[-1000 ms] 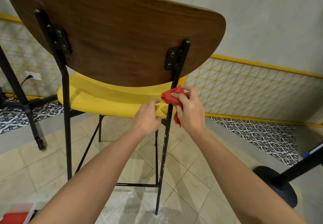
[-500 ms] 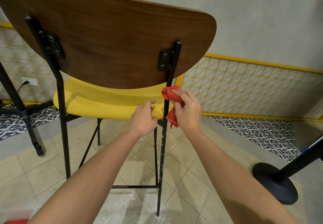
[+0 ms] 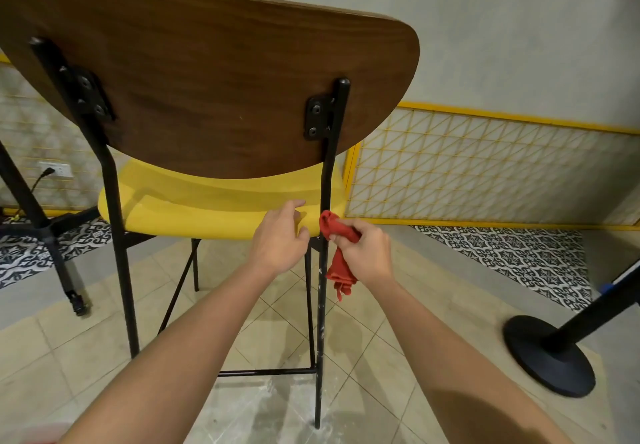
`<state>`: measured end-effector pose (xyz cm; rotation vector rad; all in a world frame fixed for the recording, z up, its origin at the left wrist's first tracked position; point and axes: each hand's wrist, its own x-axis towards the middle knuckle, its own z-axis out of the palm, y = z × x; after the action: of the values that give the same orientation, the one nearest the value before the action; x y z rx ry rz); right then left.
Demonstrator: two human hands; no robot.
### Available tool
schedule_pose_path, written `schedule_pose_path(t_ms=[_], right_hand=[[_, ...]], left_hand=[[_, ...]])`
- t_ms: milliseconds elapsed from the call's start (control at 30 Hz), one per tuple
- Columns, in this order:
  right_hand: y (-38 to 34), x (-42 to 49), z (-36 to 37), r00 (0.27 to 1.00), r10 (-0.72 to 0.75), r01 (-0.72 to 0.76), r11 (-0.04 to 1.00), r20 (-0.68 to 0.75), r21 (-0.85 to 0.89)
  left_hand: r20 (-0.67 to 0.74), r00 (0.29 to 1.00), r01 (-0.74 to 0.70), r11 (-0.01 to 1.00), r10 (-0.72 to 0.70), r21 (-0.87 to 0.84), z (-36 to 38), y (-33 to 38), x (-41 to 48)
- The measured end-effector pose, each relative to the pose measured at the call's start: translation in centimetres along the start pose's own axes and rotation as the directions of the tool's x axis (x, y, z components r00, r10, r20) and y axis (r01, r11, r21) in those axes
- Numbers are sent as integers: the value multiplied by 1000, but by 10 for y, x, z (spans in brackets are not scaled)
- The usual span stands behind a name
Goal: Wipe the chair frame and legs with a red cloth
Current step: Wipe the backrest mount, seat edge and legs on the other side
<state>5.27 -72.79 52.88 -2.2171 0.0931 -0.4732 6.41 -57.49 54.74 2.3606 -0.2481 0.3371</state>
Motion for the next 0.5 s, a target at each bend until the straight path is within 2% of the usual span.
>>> schedule_pose_path(t_ms=[67, 167, 400, 500], right_hand=[[-8, 2, 1, 997, 10, -1, 994, -81, 110], [-18, 4, 4, 997, 3, 13, 977, -74, 214], [6, -9, 22, 998, 50, -43, 988, -43, 150], [16, -12, 25, 994, 105, -106, 991, 17, 86]], left_hand=[[-77, 996, -40, 999, 37, -27, 3, -3, -4], [-125, 989, -79, 997, 76, -24, 8, -8, -7], [-106, 987, -121, 993, 120, 1, 21, -16, -13], [-118, 982, -149, 989, 148, 6, 25, -18, -17]])
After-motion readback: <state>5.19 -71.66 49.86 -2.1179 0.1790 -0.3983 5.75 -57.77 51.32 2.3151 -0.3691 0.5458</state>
